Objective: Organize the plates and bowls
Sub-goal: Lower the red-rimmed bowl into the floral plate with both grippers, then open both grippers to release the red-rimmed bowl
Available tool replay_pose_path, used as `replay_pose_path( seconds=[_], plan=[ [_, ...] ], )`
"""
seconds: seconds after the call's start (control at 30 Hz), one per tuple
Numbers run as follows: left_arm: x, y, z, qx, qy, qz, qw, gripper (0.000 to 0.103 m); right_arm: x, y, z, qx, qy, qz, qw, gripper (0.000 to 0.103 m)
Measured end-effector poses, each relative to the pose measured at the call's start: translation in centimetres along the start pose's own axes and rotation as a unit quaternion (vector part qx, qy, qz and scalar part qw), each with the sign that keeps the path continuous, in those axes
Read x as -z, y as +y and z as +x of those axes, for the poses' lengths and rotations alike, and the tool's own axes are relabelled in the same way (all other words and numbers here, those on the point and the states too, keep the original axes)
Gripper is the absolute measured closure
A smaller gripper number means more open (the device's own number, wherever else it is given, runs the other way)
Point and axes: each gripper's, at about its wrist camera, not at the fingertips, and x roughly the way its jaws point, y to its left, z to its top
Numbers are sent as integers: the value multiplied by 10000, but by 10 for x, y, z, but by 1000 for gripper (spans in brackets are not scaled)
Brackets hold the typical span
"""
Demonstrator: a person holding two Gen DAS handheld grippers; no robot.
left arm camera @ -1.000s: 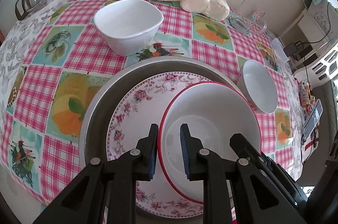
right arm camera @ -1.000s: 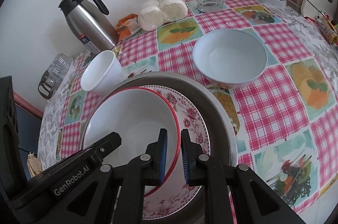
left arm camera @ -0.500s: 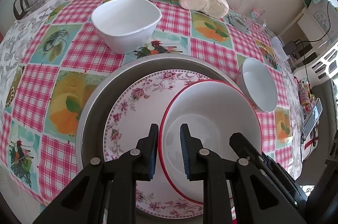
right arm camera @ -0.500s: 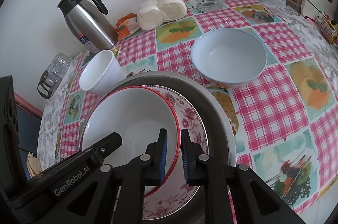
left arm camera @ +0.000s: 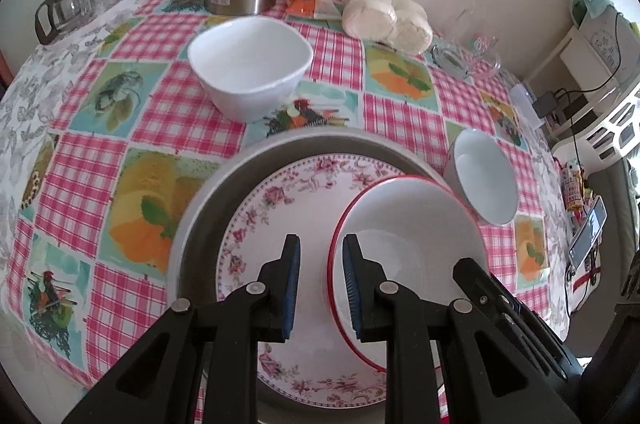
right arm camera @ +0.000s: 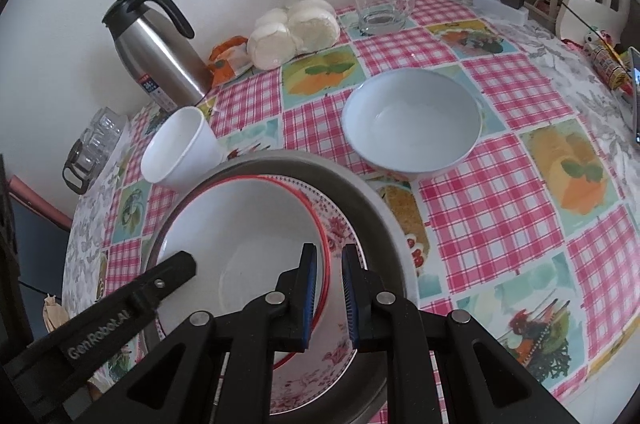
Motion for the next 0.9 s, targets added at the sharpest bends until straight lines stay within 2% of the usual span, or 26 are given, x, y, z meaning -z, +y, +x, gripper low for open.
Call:
replay_pose_path(
  seconds=[0.27,0.3,0.37,0.4,0.47,0.5,0.6,0.67,0.73,0.8,0.9],
  plan=[
    [-2,-1,-17,-90,-267,7,9996,81,-5,2,-20,7,-314,-75,9995,88],
    [-3,0,-17,-105,-277,-20,9996,78,-5,2,-20,2,-307,-68,9995,88],
    [-3,2,-18,-158,-290,-102,9994,65,-5,-1,-17,-44,-250,-22,9997,86],
    [-3,4,-18,-201,-303,-134,9992,60,-5,-2,-16,-36,-225,1,9997,82],
    [-4,6,-20,-275,-336,-167,9989,60,-5,-4,-15,22,-222,28,9997,76],
    [-4,8,-20,-285,-338,-207,9988,59,-6,-4,-16,31,-234,31,9997,69],
    [-5,14,-21,-320,-306,-386,9983,53,-6,-6,-20,53,-363,68,9993,35],
    [-5,17,-22,-391,-322,-483,9975,51,-7,-5,-23,104,-470,41,9988,32],
    [-5,23,-23,-490,-338,-589,9965,41,-7,-6,-23,92,-504,34,9987,25],
    [-5,27,-23,-591,-346,-669,9954,35,-8,-6,-23,83,-517,22,9986,23],
    [-6,33,-21,-721,-322,-755,9940,34,-7,-6,-23,82,-527,-5,9986,16]
  ],
)
